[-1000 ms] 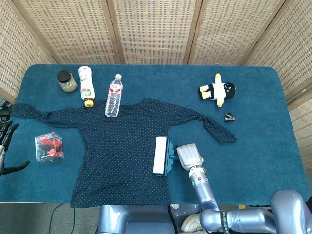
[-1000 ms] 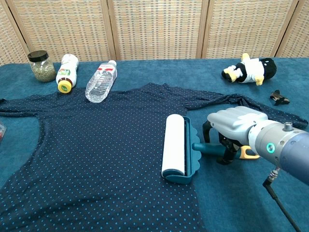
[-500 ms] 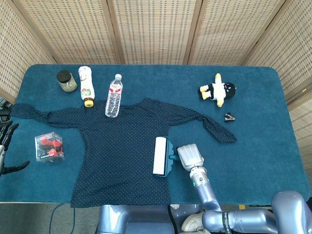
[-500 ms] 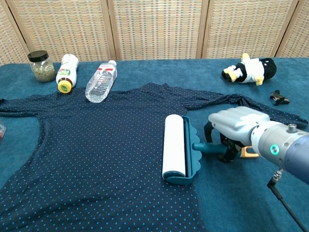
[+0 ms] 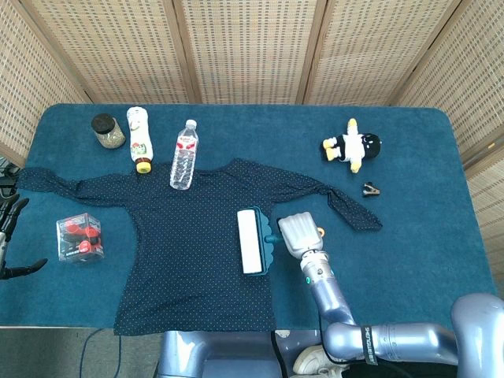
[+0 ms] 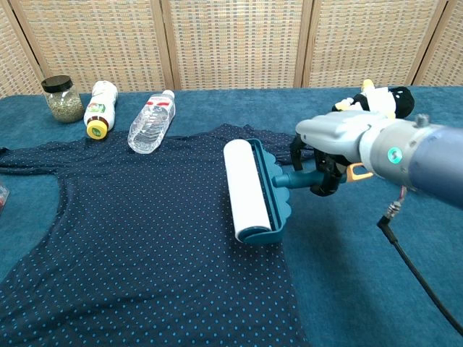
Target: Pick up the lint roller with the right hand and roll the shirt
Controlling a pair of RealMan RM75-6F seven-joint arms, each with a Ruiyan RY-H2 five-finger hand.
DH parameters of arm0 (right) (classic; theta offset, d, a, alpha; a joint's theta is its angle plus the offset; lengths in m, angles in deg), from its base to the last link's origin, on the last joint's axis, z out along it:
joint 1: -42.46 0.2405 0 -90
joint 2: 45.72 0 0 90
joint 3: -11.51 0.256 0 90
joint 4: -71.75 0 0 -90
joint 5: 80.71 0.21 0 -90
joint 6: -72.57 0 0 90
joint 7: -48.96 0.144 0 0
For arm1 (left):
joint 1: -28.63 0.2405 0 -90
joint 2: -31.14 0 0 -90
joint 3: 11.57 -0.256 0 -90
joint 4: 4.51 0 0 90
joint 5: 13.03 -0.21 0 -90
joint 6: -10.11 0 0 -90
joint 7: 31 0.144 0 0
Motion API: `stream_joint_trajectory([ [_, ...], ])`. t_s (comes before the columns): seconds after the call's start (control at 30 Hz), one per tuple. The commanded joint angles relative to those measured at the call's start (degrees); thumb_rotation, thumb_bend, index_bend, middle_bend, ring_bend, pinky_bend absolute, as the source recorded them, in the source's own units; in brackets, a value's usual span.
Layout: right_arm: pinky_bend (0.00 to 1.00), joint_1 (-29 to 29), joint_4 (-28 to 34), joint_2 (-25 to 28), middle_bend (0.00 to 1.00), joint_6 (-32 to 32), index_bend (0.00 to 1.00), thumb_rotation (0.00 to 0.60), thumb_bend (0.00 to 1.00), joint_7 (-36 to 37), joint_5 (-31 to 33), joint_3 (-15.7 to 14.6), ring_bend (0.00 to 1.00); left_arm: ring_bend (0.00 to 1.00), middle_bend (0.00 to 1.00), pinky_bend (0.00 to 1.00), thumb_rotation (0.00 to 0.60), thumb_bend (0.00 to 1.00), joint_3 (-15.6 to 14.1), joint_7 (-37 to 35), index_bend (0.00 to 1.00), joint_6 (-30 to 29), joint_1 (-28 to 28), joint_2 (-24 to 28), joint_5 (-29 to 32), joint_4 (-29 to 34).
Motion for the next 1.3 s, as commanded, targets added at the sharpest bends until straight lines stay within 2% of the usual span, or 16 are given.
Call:
stream_joint_trajectory([
  [0.03,1.0,5.5,1.1,-0.7,1.0,1.5,0.79,0.6,0.97,-6.6,7.8,3.1,1.0,0.0,0.0,0.0,0.6,0.0,0.1,-0.8,0.0,0.7,-0.3,0.2,0.4,-0.3],
  [0.13,1.0,12.2,-1.5,-5.1,1.0,3.9,0.8,0.6,0.97,-13.6,15.2,6.1,1.0,0.0,0.0,0.0,0.6,0.0,0.3,-2.4,0.0,1.8,-0.8,0.5,1.0,-1.0],
  [0.23,1.0,17.5,-5.0,-9.0,1.0,6.0,0.8,0.6,0.97,-18.6,19.8,7.9,1.0,0.0,0.0,0.0,0.6,0.0,0.5,-3.7,0.0,2.3,-0.9,0.7,1.4,-1.5],
  [0.43,1.0,24.4,-11.6,-15.1,1.0,6.9,0.8,0.6,0.98,-22.9,23.2,10.3,1.0,0.0,0.0,0.0,0.6,0.0,0.6,-5.4,0.0,3.6,-1.3,0.9,1.9,-2.4],
  [0.57,1.0,27.4,-14.9,-17.2,1.0,7.1,0.81,0.6,0.99,-25.9,25.0,10.7,1.0,0.0,0.0,0.0,0.6,0.0,0.7,-6.0,0.0,4.1,-1.5,1.0,2.3,-2.8],
  [0.97,1.0,30.7,-18.4,-17.5,1.0,8.5,0.84,0.6,1.0,-35.6,35.6,11.5,1.0,0.0,0.0,0.0,0.6,0.0,0.6,-5.6,0.0,4.1,-1.6,0.9,2.4,-2.6],
  [1.3,1.0,29.2,-18.5,-15.6,1.0,9.7,0.84,0.6,1.0,-37.9,34.7,7.6,1.0,0.0,0.0,0.0,0.6,0.0,0.7,-5.5,0.0,4.5,-1.8,0.8,2.9,-2.8],
])
